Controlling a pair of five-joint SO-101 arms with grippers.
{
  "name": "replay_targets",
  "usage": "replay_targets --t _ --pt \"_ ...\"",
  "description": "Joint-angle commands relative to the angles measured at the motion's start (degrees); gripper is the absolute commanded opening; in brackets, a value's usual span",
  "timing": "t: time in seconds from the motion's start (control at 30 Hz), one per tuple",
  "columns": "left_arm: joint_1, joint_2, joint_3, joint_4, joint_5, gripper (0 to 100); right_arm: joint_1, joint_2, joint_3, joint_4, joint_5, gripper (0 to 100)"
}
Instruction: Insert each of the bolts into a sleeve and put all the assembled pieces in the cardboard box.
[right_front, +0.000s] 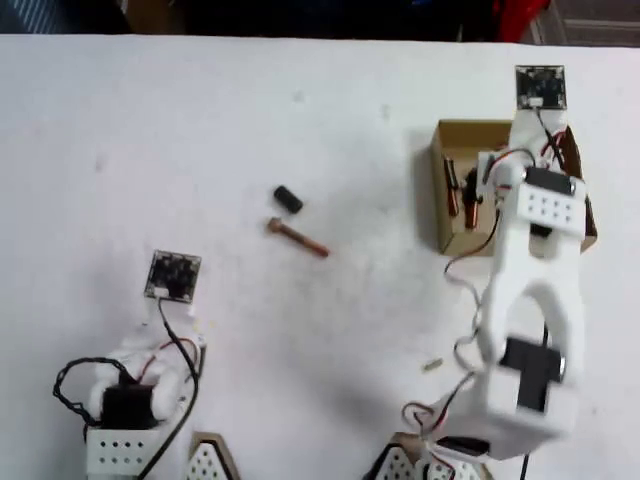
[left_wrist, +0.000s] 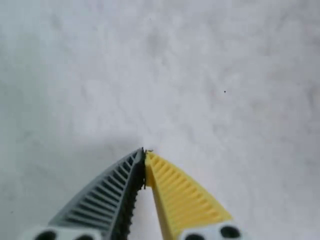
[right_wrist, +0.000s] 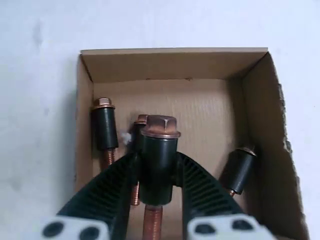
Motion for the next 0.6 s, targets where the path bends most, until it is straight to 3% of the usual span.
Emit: replay_targets --t 0.0,0.13,0.57 --pt "-0.2 -0.3 0.0 -2.6 -1.6 2 1.6 6.1 -9.9 -0.7 1.1 1.6" --pt "-0.4 -0.3 1.1 -4.0 -3.3 2 1.6 14.3 -18.1 4.2 5.5 1.6" --pt "-0.2 -0.3 1.1 -4.0 -3.5 2 1.4 32.2 -35.2 8.5 5.9 2.2"
